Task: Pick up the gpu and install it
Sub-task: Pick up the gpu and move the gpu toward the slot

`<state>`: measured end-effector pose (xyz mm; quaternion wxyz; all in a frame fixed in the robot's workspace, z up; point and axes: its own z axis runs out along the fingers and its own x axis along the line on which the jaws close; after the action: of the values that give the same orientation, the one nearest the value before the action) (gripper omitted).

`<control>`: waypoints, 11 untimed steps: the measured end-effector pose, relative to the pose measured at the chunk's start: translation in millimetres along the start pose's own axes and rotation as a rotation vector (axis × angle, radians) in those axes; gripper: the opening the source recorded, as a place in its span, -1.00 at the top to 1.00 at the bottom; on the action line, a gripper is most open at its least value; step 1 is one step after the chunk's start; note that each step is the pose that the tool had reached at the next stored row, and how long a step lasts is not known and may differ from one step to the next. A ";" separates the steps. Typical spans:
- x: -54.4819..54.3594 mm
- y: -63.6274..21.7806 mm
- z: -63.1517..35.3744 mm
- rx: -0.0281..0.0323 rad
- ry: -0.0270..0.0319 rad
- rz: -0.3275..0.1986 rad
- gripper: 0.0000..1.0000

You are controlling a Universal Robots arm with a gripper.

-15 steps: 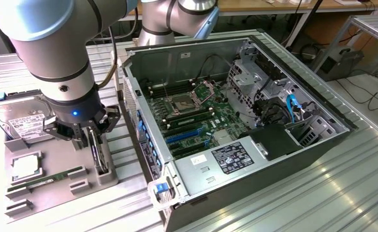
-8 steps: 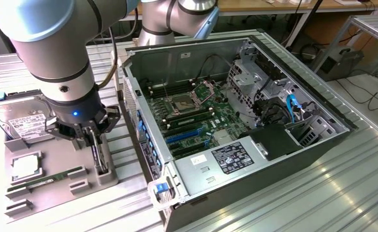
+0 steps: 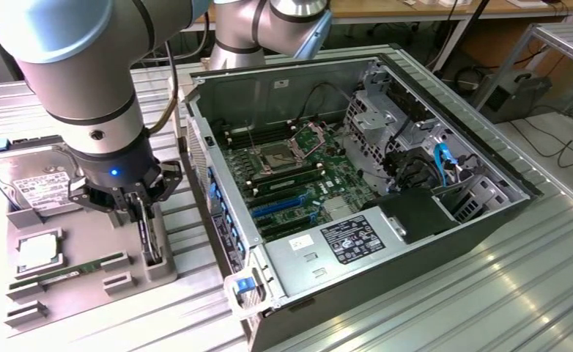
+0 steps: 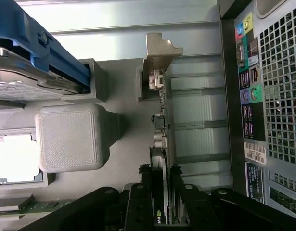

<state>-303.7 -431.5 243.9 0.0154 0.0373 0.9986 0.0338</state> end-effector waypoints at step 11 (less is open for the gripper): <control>-0.9 0.8 -11.7 0.0002 0.0162 -0.024 0.47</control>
<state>-303.1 -431.5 255.7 0.0077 0.0251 0.9991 0.0338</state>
